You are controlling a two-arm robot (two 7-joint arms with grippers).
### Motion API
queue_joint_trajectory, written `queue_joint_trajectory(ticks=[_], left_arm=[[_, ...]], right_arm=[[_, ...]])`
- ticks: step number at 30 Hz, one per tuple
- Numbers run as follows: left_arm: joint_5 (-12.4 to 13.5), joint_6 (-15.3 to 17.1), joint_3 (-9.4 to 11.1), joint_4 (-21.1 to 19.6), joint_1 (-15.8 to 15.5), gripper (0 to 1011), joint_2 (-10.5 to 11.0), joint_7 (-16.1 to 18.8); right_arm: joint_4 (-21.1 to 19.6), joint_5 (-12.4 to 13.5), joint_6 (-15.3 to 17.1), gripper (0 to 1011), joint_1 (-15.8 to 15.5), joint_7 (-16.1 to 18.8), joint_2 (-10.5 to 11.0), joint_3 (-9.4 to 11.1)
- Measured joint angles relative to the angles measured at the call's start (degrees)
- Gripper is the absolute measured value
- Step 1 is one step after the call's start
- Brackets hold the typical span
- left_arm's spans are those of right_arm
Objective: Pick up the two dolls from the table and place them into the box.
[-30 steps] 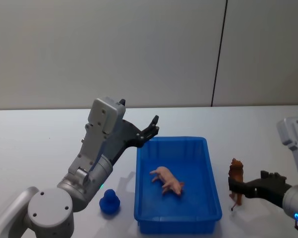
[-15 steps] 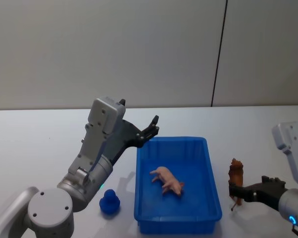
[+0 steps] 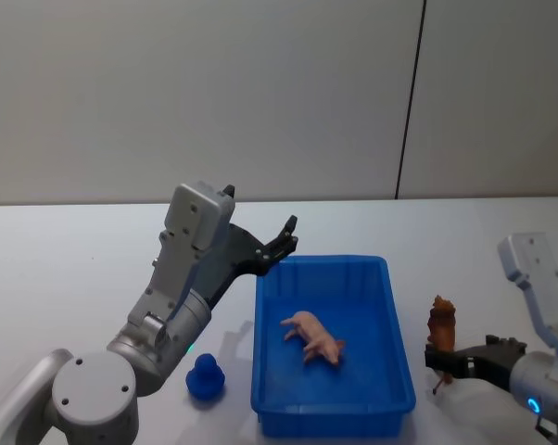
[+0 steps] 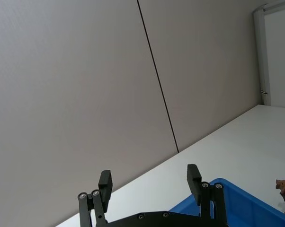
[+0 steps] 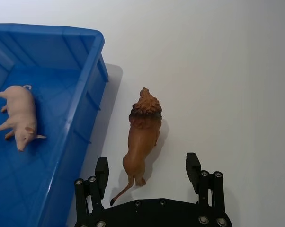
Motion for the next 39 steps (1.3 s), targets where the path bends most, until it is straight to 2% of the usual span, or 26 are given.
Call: queue_joint_trajectory(ticks=[17,22,26,27,30,33,34,39], left_arm=[[0.0,0.0,0.0,0.0,0.0,1001,0.0,0.0],[0.0,0.0,0.0,0.0,0.0,1001,0.0,0.0],[0.0,0.0,0.0,0.0,0.0,1001,0.0,0.0],[0.0,0.0,0.0,0.0,0.0,1001,0.0,0.0],[0.0,0.0,0.0,0.0,0.0,1001,0.0,0.0],[0.0,0.0,0.0,0.0,0.0,1001,0.0,0.0],[0.0,0.0,0.0,0.0,0.0,1001,0.0,0.0],[0.0,0.0,0.0,0.0,0.0,1001,0.0,0.0]], right_arm=[[6.0,-1.8,0.0,999,3.9,2.0,-2.1,-0.7],[6.8,-2.0,0.0,893,4.4,2.2,-2.3,-0.7],[7.3,-2.2,-0.1,754,4.7,2.4,-2.5,-0.8],[7.3,-2.2,-0.1,754,4.8,2.5,-2.5,-0.8],[7.6,-2.3,-0.1,643,4.9,2.5,-2.6,-0.8],[7.7,-2.3,-0.1,586,5.0,2.6,-2.7,-0.8],[7.8,-2.3,-0.1,518,5.1,2.6,-2.7,-0.9],[8.0,-2.4,-0.1,358,5.2,2.7,-2.8,-0.9]])
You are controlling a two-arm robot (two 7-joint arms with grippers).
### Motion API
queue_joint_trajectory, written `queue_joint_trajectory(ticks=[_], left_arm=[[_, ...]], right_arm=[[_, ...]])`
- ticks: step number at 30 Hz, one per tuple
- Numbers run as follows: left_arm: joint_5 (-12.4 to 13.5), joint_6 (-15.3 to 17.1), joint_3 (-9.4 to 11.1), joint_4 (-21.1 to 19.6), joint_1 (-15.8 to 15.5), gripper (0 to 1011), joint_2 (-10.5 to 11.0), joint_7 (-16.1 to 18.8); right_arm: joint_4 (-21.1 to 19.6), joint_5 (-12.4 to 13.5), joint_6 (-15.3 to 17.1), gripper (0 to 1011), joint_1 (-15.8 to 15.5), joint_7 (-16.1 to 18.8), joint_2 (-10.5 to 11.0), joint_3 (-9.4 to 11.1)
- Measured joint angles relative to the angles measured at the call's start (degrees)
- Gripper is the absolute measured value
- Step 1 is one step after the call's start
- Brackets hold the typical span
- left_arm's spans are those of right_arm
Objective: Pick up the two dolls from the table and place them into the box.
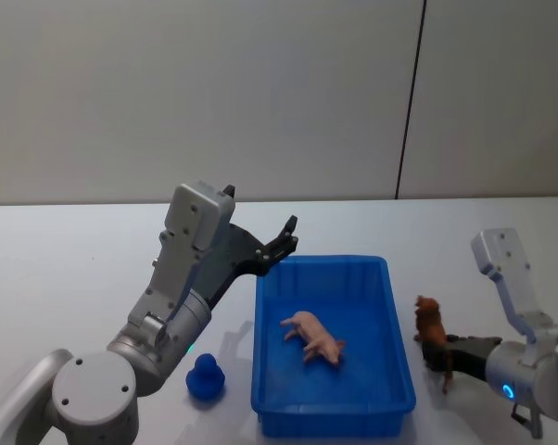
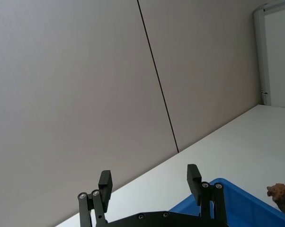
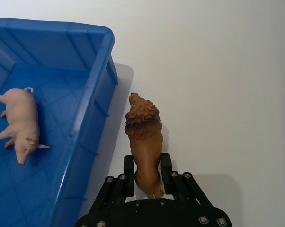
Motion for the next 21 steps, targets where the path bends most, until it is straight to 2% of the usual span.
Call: queue_joint_trajectory(ticks=[4,14,21], left_arm=[[0.0,0.0,0.0,0.0,0.0,1001,0.0,0.0],[0.0,0.0,0.0,0.0,0.0,1001,0.0,0.0],[0.0,0.0,0.0,0.0,0.0,1001,0.0,0.0]], right_arm=[[0.0,-0.1,-0.1,296,0.0,0.1,0.0,0.0],[-1.0,-1.1,-2.3,296,-0.2,0.0,0.1,0.1],[-2.8,-3.0,-5.4,296,-0.3,0.4,0.4,-0.1]])
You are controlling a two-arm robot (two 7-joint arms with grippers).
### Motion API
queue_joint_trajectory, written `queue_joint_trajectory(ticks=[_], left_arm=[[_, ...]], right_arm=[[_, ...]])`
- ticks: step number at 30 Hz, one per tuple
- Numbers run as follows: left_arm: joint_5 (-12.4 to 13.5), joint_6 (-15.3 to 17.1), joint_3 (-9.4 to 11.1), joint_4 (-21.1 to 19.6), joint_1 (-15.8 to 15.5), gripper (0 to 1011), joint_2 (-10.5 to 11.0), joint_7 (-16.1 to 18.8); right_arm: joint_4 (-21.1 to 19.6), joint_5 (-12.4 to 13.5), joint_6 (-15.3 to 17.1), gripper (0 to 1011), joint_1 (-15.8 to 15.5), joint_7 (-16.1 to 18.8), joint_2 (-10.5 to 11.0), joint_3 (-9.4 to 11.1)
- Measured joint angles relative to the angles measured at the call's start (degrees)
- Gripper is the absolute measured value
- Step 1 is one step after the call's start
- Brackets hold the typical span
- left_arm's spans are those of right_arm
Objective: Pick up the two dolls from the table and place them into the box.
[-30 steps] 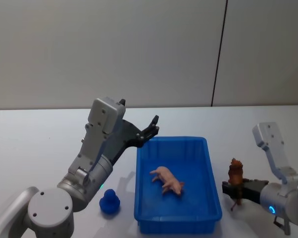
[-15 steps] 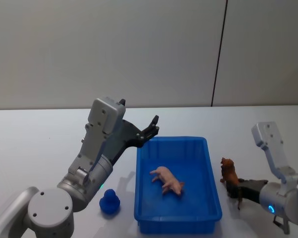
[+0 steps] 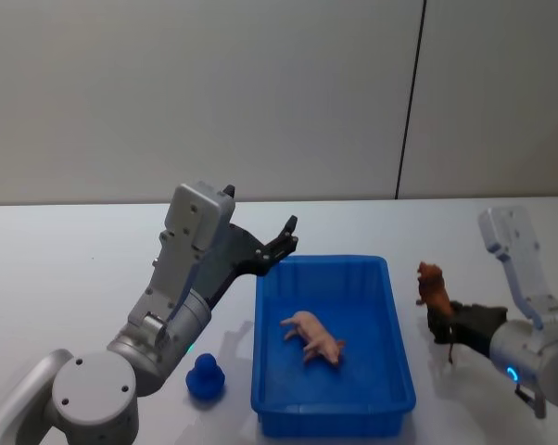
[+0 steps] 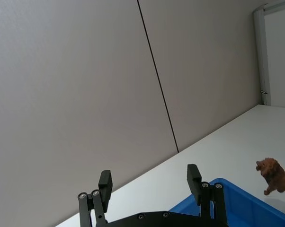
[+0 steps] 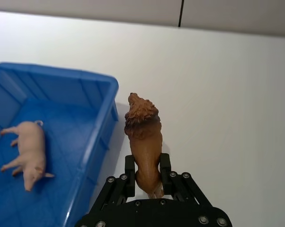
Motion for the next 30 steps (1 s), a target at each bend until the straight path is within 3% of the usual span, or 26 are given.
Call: queue_joint_trajectory(ticks=[9,16,23,30], left_arm=[[0.0,0.0,0.0,0.0,0.0,1001,0.0,0.0],[0.0,0.0,0.0,0.0,0.0,1001,0.0,0.0],[0.0,0.0,0.0,0.0,0.0,1001,0.0,0.0],[0.0,0.0,0.0,0.0,0.0,1001,0.0,0.0]], right_arm=[[-2.5,-2.9,-3.9,296,0.2,2.5,0.3,-0.7],[-4.1,-5.1,-5.6,296,0.9,7.0,0.5,-1.7],[-4.9,-6.4,-4.7,296,1.7,11.8,0.8,-2.5],[-5.0,-7.3,-1.5,298,2.3,16.3,1.0,-3.4]])
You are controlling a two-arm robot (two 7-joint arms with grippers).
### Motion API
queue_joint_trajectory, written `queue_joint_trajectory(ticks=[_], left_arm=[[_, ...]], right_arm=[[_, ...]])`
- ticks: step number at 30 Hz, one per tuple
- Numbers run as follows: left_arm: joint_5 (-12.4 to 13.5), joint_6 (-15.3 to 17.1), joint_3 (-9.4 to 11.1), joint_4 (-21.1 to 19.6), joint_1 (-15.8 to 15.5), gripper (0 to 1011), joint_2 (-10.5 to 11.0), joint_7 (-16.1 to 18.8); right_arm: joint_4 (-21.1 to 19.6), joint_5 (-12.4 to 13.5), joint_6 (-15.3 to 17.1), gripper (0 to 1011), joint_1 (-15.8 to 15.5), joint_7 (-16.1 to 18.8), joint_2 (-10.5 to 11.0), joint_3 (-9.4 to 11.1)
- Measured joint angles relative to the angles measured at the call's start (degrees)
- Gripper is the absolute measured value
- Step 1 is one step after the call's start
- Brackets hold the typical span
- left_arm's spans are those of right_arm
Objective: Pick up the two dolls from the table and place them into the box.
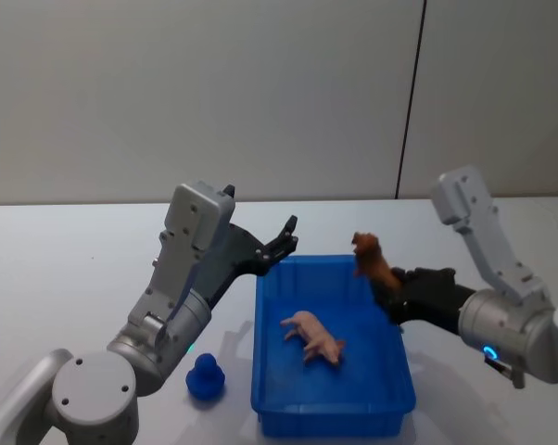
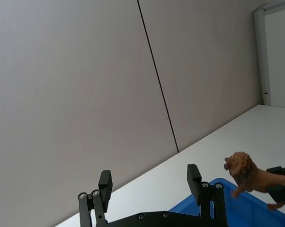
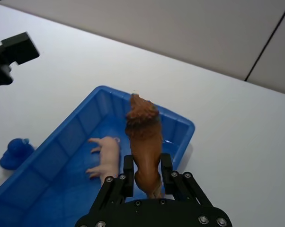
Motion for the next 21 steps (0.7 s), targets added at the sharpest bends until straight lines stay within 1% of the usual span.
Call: queue_joint_trajectory(ticks=[1,2,3,5,7,11,12,14,16,17,19,21], left_arm=[[0.0,0.0,0.0,0.0,0.0,1001,0.0,0.0],[0.0,0.0,0.0,0.0,0.0,1001,0.0,0.0],[0.0,0.0,0.0,0.0,0.0,1001,0.0,0.0],[0.0,0.0,0.0,0.0,0.0,1001,0.0,0.0],[0.0,0.0,0.0,0.0,0.0,1001,0.0,0.0],[0.0,0.0,0.0,0.0,0.0,1001,0.0,0.0],[0.0,0.0,0.0,0.0,0.0,1001,0.0,0.0],[0.0,0.0,0.0,0.0,0.0,1001,0.0,0.0],[0.0,0.0,0.0,0.0,0.0,1001,0.0,0.0],[0.0,0.0,0.0,0.0,0.0,1001,0.0,0.0],[0.0,0.0,0.0,0.0,0.0,1001,0.0,0.0],[0.0,0.0,0.0,0.0,0.0,1001,0.0,0.0]], right_arm=[[0.0,0.0,0.0,312,0.0,0.0,0.0,0.0],[0.0,-0.2,0.7,324,0.1,0.9,0.0,-0.2],[0.0,-0.3,1.0,378,0.1,1.2,0.0,-0.3],[0.1,-0.4,1.8,455,0.2,2.1,0.1,-0.5],[0.1,-0.5,2.2,498,0.3,2.7,0.1,-0.6],[0.2,-0.8,3.2,656,0.4,3.8,0.2,-0.9],[0.2,-0.8,3.4,668,0.4,4.1,0.2,-0.9],[0.3,-0.9,3.8,736,0.5,4.6,0.2,-1.0],[0.3,-1.0,3.9,771,0.5,4.8,0.2,-1.1],[0.3,-1.0,4.0,828,0.5,4.9,0.2,-1.1],[0.3,-1.0,4.1,855,0.5,5.0,0.3,-1.1],[0.2,-1.0,3.9,927,0.5,5.0,0.3,-1.1]])
